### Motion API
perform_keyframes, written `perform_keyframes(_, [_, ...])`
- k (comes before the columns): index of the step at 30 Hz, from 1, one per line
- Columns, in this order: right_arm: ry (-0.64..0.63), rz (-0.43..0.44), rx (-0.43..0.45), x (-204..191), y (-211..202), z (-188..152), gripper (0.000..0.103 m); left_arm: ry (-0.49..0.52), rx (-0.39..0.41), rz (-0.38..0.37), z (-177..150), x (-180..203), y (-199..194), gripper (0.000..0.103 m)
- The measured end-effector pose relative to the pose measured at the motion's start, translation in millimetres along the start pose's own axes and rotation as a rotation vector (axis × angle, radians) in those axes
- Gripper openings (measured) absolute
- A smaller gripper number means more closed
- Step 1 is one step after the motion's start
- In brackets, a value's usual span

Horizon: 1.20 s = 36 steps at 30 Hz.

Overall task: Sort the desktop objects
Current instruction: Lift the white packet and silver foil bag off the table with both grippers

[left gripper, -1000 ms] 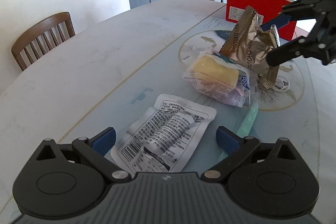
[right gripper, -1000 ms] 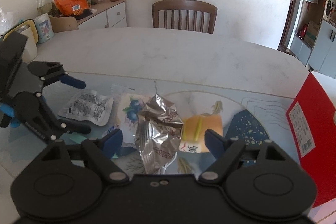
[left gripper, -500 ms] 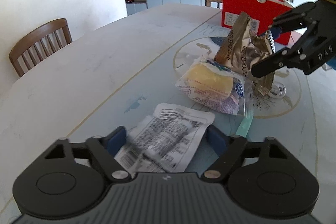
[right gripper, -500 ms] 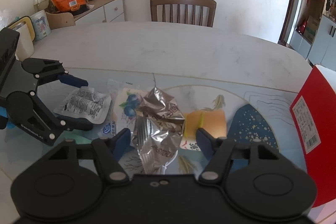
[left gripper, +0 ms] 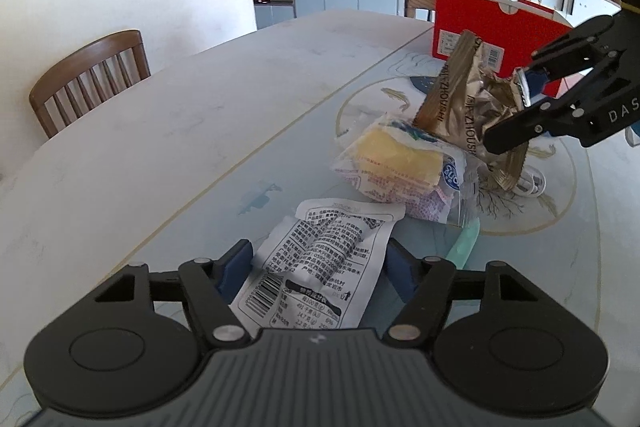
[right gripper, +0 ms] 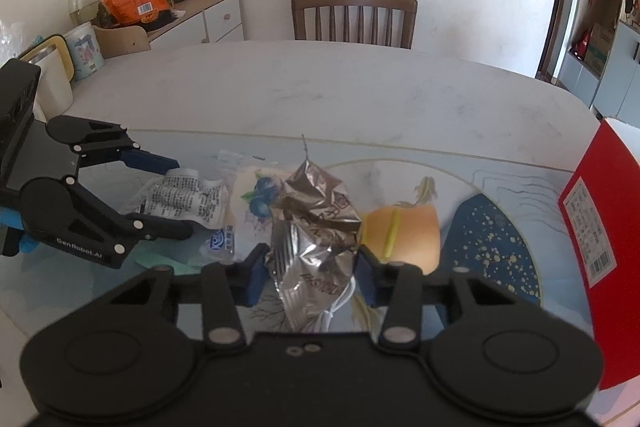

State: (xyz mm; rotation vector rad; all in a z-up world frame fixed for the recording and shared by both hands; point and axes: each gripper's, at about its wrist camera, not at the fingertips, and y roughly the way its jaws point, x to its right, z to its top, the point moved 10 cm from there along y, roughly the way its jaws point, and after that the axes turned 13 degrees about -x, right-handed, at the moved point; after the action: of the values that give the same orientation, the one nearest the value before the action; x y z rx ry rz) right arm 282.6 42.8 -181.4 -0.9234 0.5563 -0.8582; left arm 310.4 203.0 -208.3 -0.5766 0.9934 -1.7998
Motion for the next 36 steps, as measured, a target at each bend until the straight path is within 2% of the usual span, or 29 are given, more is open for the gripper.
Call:
perform_keyframes(14, [-0.003,0.010,0.028,2.7,-22.2,1.6,0.044,-0.033,0.022,0.022,12.4,0.1,-27.5,0.070])
perform_keyframes(26, [0.019,0.008,0.046,15.6,-55.7,-5.4,0.044,-0.142,0.035,0.075,33.9,19.8,-67.6,0.070])
perform_keyframes(36, [0.048,-0.028,0.052,30.6,-87.5,-18.9,0.044,-0.265,0.041,0.100,48.5,45.7,-95.7,0.070])
